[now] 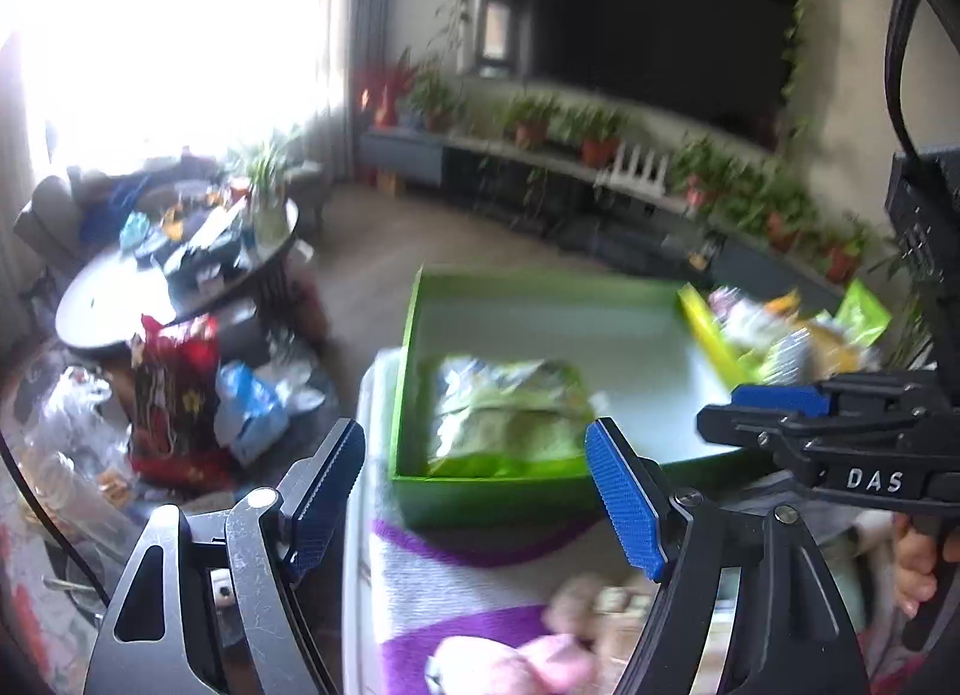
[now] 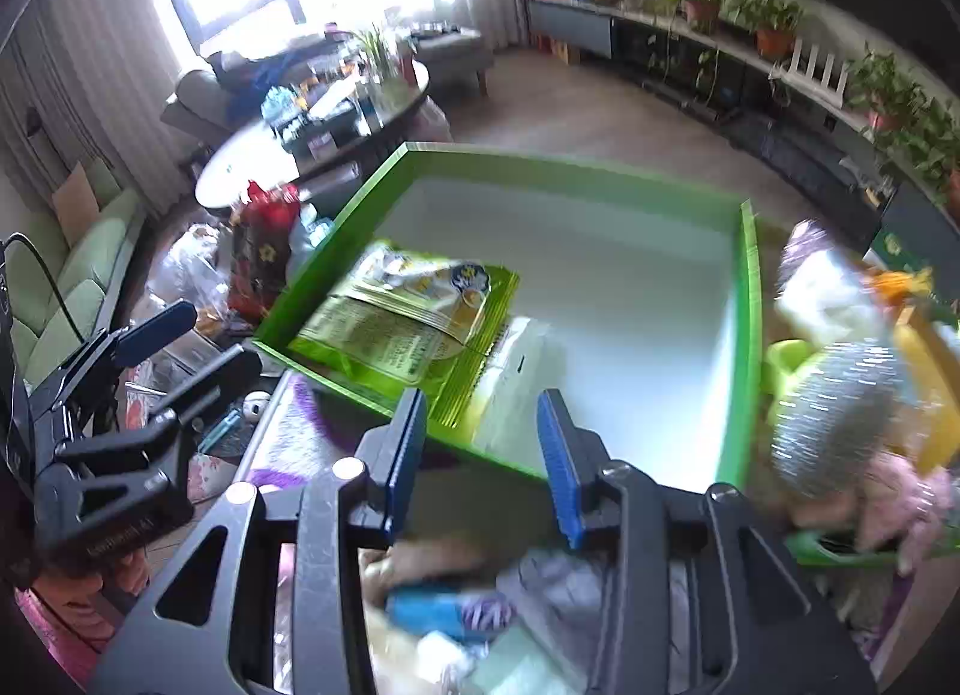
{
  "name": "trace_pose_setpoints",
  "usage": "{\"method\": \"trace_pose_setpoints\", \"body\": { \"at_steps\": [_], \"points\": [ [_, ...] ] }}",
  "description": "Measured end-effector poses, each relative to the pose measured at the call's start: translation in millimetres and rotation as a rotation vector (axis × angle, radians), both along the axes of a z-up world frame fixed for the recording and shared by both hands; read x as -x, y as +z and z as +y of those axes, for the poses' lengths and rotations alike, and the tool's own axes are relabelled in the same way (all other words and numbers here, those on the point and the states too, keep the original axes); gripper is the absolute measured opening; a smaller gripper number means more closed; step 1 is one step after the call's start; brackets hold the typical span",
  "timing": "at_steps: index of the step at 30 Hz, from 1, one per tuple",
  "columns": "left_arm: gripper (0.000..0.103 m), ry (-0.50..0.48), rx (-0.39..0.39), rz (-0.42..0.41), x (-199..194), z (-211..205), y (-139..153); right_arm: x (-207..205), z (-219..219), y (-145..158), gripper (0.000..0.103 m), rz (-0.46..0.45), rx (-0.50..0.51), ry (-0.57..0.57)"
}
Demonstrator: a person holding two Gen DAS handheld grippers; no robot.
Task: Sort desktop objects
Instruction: 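Withdraw both grippers from the box and move toward the item pile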
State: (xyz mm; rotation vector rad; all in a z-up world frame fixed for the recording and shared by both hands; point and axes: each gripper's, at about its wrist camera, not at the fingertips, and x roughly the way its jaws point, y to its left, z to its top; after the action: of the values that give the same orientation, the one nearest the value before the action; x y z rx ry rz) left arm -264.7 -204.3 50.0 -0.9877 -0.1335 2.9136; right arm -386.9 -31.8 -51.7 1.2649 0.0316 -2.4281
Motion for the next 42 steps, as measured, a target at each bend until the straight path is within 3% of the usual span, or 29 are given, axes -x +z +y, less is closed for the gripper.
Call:
{"method": "trace_pose_setpoints", "body": {
  "at_steps": [7, 17, 31, 42],
  "points": [
    [0.077, -0.067, -0.034, 0.101, -55.1, 26.4, 43.7, -75.8, 16.7, 55.4, 0.041, 0.12, 0.043, 0.035],
    [0.077, -0.15, -0.032, 0.144, -125.5, 61.8, 68.1, -161.9, 41.1, 88.3, 0.043, 0.208, 0.054, 0.063],
    [0.078, -0.193, -0.022, 0.147, -176.3, 88.7, 70.5, -224.5, 71.9, 91.8, 0.047, 0.232, 0.079, 0.069],
    [0.078, -0.165, -0.035, 0.109, -200.2, 92.0, 51.9, -250.2, 83.0, 71.3, 0.05, 0.195, 0.131, 0.098]
  ]
}}
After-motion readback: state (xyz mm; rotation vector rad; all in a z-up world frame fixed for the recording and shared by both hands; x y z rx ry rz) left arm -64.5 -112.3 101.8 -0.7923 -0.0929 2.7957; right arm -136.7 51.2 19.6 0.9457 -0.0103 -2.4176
